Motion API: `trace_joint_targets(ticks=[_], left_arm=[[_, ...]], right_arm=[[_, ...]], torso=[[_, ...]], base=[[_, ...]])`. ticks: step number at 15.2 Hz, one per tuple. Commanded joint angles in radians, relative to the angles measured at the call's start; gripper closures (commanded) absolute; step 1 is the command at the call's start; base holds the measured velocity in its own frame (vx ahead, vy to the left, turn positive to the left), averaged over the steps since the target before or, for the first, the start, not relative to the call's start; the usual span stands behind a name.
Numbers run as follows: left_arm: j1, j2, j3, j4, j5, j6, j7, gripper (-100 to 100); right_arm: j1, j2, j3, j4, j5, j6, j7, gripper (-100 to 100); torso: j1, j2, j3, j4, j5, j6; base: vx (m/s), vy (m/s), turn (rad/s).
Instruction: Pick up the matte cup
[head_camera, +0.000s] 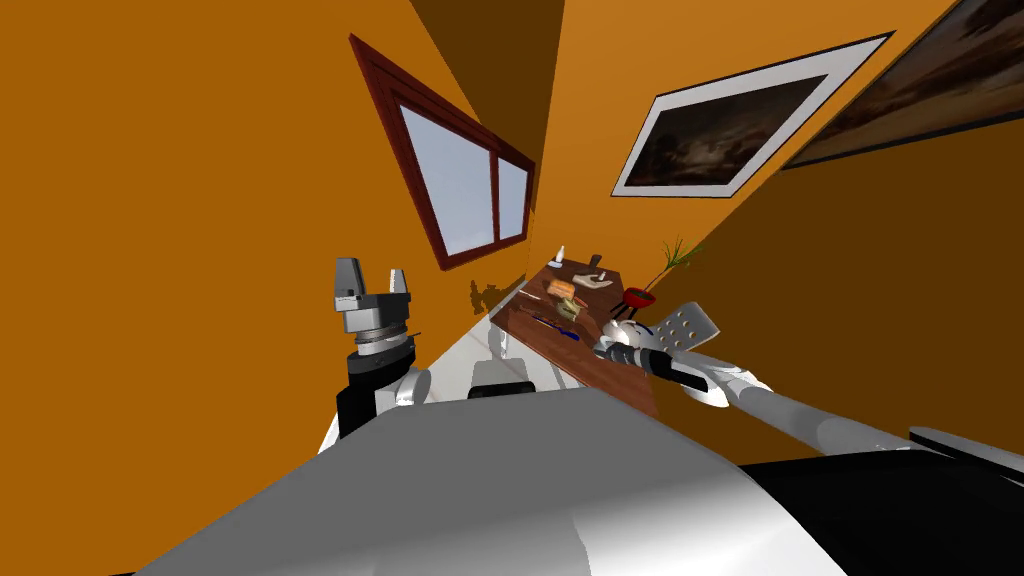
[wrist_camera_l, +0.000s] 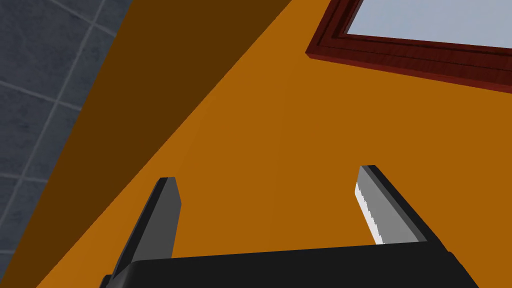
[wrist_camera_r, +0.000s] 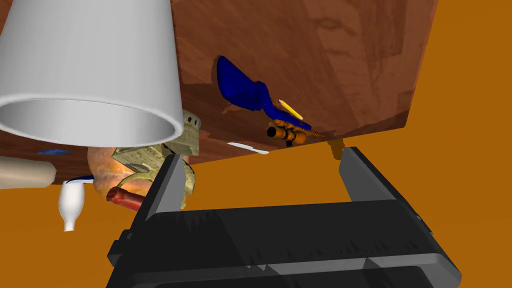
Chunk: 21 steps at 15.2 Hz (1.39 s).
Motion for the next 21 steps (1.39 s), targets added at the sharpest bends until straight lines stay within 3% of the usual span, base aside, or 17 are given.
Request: trace_joint_targets(ticks=[1, 4, 5, 7, 10, 13, 14, 18, 20, 21], left_arm=[[0.000, 0.000, 0.000, 0.000, 0.000, 0.000, 0.000, 0], [0.000, 0.000, 0.000, 0.000, 0.000, 0.000, 0.000, 0], [0.000, 0.000, 0.000, 0.000, 0.000, 0.000, 0.000, 0], [0.000, 0.000, 0.000, 0.000, 0.000, 0.000, 0.000, 0], [0.000, 0.000, 0.000, 0.000, 0.000, 0.000, 0.000, 0], [0.000, 0.000, 0.000, 0.000, 0.000, 0.000, 0.000, 0], [0.000, 0.000, 0.000, 0.000, 0.000, 0.000, 0.000, 0], [0.000, 0.000, 0.000, 0.000, 0.000, 0.000, 0.000, 0], [0.000, 0.000, 0.000, 0.000, 0.000, 0.000, 0.000, 0], [0.000, 0.000, 0.000, 0.000, 0.000, 0.000, 0.000, 0]], right_arm=[[-0.017, 0.005, 0.013, 0.031, 0.010, -0.010, 0.001, -100], [-0.023, -0.038, 0.069, 0.096, 0.054, -0.029, 0.013, -100], [-0.023, -0.038, 0.069, 0.112, 0.054, -0.029, 0.013, -100], [-0.024, -0.067, 0.127, 0.184, 0.097, -0.049, 0.025, -100], [-0.024, -0.067, 0.127, 0.184, 0.097, -0.049, 0.025, -100], [-0.018, -0.089, 0.210, 0.274, 0.152, -0.076, 0.039, -100], [-0.018, -0.089, 0.210, 0.275, 0.152, -0.076, 0.039, -100], [-0.007, -0.094, 0.295, 0.358, 0.206, -0.103, 0.051, -100], [-0.003, -0.092, 0.320, 0.380, 0.221, -0.111, 0.055, -100], [-0.014, -0.092, 0.305, 0.379, 0.214, -0.116, 0.053, -100]], torso=[[0.000, 0.000, 0.000, 0.000, 0.000, 0.000], [0.000, 0.001, 0.000, 0.000, 0.000, -0.001], [0.001, 0.000, 0.000, 0.000, 0.000, -0.002], [0.001, 0.000, 0.000, 0.000, 0.000, 0.000], [0.001, 0.000, 0.000, 0.000, 0.000, 0.000], [0.001, 0.001, 0.000, 0.000, 0.000, -0.001], [0.001, -0.001, 0.000, 0.000, 0.000, -0.002], [0.001, -0.001, 0.000, 0.000, 0.000, -0.001], [0.001, -0.001, -0.001, 0.000, 0.000, 0.000], [0.001, -0.001, 0.000, 0.000, 0.000, 0.000]], base=[[0.019, 0.012, -0.040], [0.025, 0.029, 0.244], [0.031, 0.027, 0.233], [0.042, 0.038, 0.226], [0.032, 0.030, 0.111], [0.035, 0.031, 0.277], [0.055, 0.029, 0.221], [0.053, 0.028, 0.224], [0.053, 0.020, 0.160], [0.029, 0.009, 0.049]])
